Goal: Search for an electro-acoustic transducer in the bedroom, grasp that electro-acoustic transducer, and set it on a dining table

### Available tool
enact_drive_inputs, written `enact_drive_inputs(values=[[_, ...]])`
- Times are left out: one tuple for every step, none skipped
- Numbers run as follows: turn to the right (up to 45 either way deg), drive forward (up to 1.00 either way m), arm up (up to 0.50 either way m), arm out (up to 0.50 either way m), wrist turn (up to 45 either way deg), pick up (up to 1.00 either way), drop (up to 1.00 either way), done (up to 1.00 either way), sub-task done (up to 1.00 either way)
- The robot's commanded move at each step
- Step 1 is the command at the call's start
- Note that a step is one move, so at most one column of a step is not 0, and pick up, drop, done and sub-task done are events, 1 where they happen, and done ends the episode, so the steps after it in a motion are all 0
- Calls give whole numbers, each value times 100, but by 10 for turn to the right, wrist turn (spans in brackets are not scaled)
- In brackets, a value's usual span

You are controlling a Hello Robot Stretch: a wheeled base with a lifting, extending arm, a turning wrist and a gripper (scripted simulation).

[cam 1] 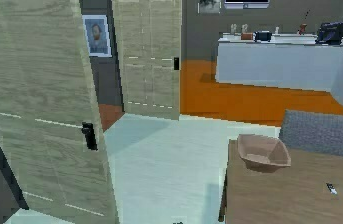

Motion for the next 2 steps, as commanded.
enact_drive_inputs(values=[[150, 0, 0, 0, 0, 0, 0, 0, 0], [0, 15, 0, 0, 0, 0, 0, 0, 0]])
